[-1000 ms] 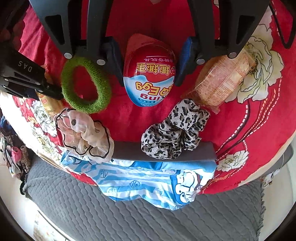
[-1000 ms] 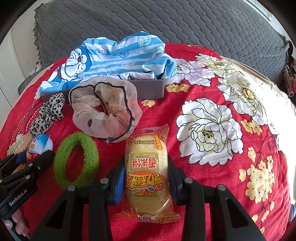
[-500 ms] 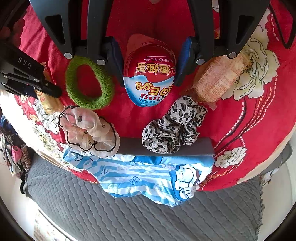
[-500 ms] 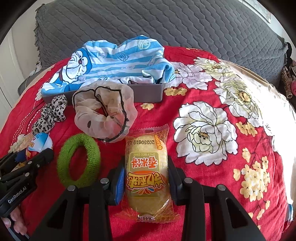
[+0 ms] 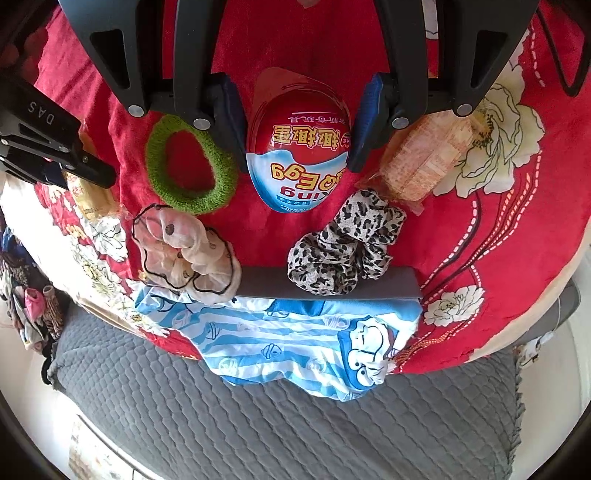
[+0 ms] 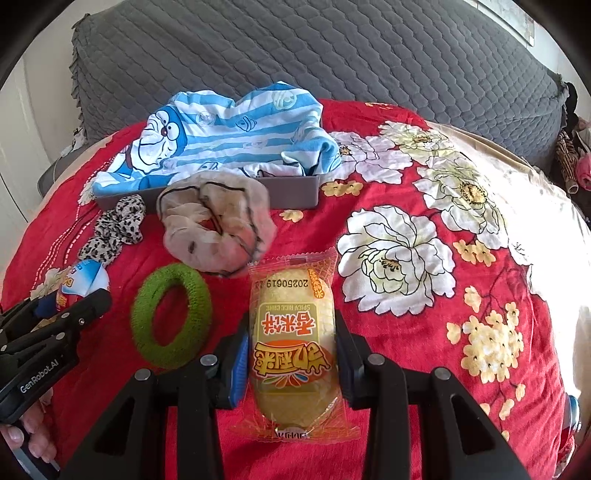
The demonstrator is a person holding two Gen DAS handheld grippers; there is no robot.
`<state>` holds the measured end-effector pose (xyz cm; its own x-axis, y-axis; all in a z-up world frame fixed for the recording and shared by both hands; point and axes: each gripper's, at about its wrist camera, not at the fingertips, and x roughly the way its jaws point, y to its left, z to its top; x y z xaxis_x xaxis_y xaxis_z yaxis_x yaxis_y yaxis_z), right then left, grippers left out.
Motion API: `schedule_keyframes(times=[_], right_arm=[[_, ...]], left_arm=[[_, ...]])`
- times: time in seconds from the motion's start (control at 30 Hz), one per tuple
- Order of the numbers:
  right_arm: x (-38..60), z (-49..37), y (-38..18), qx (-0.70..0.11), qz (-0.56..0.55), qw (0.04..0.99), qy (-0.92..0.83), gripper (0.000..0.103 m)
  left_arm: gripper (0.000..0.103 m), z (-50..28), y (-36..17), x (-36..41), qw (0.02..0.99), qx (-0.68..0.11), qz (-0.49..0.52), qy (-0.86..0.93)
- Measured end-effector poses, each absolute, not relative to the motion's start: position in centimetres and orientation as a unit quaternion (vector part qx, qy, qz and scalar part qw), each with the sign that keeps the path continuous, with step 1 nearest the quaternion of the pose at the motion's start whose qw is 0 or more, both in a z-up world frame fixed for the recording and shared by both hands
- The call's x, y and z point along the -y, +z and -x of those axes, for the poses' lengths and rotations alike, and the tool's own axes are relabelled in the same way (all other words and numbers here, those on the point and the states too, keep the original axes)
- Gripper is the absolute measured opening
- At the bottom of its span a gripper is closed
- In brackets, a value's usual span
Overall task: Organize objects
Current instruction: 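Lift the red egg with left tool while right tool lifts the yellow cake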
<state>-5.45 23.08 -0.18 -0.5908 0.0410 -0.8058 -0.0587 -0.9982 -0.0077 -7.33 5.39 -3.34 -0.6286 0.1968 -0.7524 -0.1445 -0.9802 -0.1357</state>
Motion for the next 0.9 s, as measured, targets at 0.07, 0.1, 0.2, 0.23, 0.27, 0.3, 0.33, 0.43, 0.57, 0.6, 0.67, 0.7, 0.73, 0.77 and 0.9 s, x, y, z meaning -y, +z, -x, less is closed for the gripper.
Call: schedule_keyframes(times=[0.07,0.1,0.2,0.23,0.27,0.3,0.33,0.43,0.57,0.6,0.67,0.7,0.73,0.77,0.9], right_arm=[[-22.8,5.1,0.0,-0.008,0.450,0.026,0.893,0.039],[-22.7,5.0,0.1,-0.008,0.449,0.025,0.893,0.039],[-22.3,4.5,0.6,-0.006,0.445,0.022,0.895,0.039],[-22.2,4.4,0.8,-0.004,0.444,0.020,0.896,0.039],[-22.0,4.2,1.0,-0.004,0.441,0.019,0.897,0.039],[-21.9,4.1,1.1,-0.003,0.440,0.016,0.898,0.039],[-21.7,3.9,1.3,-0.001,0.438,0.015,0.899,0.039],[-21.1,3.4,1.9,0.006,0.432,0.010,0.902,0.039],[-20.3,2.9,2.6,0.011,0.426,0.005,0.905,0.039],[-20.1,2.8,2.8,0.011,0.425,0.002,0.905,0.039],[-19.7,2.5,3.4,0.012,0.417,-0.001,0.909,0.039],[-19.6,2.3,3.5,0.014,0.415,-0.002,0.910,0.039],[-19.4,2.2,3.8,0.015,0.412,-0.004,0.911,0.039],[-19.4,2.1,4.0,0.015,0.410,-0.004,0.912,0.039],[-19.2,1.6,5.1,0.012,0.400,-0.007,0.917,0.039]], left_arm=[[0.053,7.2,-3.1,-5.2,0.093,0.034,0.420,0.902],[0.053,7.1,-3.0,-5.2,0.092,0.034,0.419,0.902],[0.053,6.7,-2.6,-5.0,0.091,0.035,0.417,0.904],[0.053,6.6,-2.4,-4.9,0.091,0.036,0.416,0.904],[0.053,6.6,-2.3,-4.9,0.091,0.037,0.416,0.904],[0.053,6.5,-2.1,-4.8,0.091,0.037,0.415,0.905],[0.053,6.3,-1.9,-4.7,0.091,0.038,0.414,0.905],[0.053,6.0,-1.4,-4.5,0.092,0.044,0.413,0.905],[0.053,5.6,-0.6,-4.2,0.092,0.045,0.409,0.907],[0.053,5.5,-0.4,-4.1,0.091,0.044,0.407,0.908],[0.053,5.2,-0.1,-4.0,0.091,0.045,0.404,0.909],[0.053,4.9,0.2,-3.9,0.091,0.044,0.402,0.910],[0.053,4.8,0.4,-3.9,0.091,0.043,0.401,0.911],[0.053,4.7,0.6,-3.9,0.091,0.043,0.400,0.911],[0.053,3.8,1.6,-3.6,0.090,0.042,0.391,0.915]])
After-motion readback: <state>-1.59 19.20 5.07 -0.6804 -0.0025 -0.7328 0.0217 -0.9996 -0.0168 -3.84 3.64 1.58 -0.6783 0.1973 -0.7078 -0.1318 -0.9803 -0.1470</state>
